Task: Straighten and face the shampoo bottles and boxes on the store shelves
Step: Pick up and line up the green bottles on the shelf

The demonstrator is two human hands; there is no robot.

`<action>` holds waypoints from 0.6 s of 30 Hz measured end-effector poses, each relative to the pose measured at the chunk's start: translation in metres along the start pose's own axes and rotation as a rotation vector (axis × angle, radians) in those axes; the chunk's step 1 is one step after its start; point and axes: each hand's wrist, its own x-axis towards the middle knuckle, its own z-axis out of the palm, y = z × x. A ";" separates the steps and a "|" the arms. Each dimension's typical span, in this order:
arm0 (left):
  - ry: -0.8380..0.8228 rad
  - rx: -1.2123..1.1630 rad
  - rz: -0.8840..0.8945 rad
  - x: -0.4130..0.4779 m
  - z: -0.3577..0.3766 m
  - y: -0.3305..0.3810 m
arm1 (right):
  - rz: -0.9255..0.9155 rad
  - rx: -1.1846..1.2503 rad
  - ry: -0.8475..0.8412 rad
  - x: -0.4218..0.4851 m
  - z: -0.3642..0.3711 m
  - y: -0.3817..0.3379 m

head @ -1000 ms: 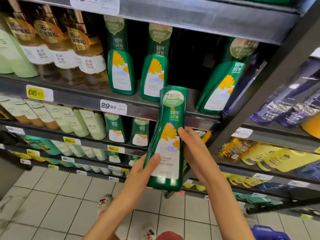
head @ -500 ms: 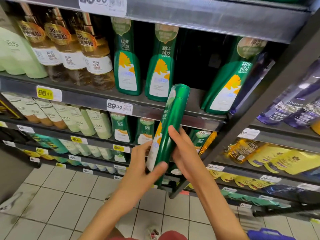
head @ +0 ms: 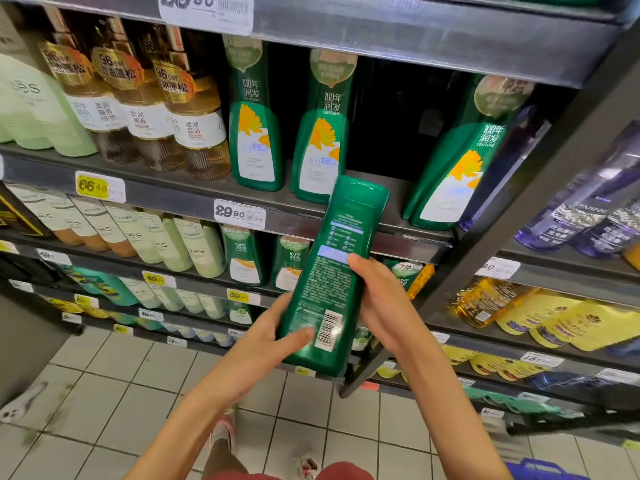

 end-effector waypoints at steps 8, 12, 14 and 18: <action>0.342 0.690 0.107 0.005 0.039 0.003 | -0.016 -0.058 0.022 0.000 0.008 0.007; 0.000 0.200 0.061 -0.009 0.014 0.019 | -0.059 -0.029 -0.054 -0.007 0.000 0.003; -0.142 0.141 0.071 -0.017 0.010 0.026 | -0.024 0.053 -0.152 -0.010 -0.001 0.003; -0.166 0.146 0.033 -0.014 0.008 0.024 | -0.062 0.137 -0.159 -0.006 -0.001 0.006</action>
